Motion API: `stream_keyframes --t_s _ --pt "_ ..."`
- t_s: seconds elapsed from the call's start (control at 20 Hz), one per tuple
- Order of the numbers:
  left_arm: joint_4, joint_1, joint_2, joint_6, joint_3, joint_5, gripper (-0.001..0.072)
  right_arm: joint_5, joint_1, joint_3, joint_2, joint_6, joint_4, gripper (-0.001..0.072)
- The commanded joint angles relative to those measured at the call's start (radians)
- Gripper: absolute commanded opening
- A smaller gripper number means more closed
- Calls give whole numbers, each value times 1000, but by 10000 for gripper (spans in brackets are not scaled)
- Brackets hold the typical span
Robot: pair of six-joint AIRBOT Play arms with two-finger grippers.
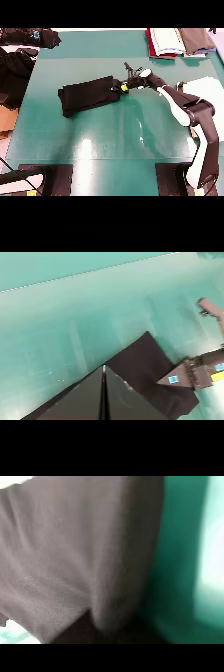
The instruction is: Fold the shirts.
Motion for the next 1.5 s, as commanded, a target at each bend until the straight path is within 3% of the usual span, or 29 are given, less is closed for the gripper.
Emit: stream_keyframes --t_s 0.0,0.3,0.65,1.0,1.45 --pt "-4 -1 0 0 0 -24 26 -7 35 135 -36 -47 -16 15" --pt "-8 -82 0 2 0 -55 25 47 -93 209 167 19 -304 14" --pt "-2 -195 0 27 0 -47 26 104 -492 -56 563 114 -592 14" --pt "-3 -195 0 15 0 -27 26 -11 -889 -203 738 114 -588 14" --pt "-4 -195 0 -8 0 -31 26 27 -870 52 738 134 -602 14"
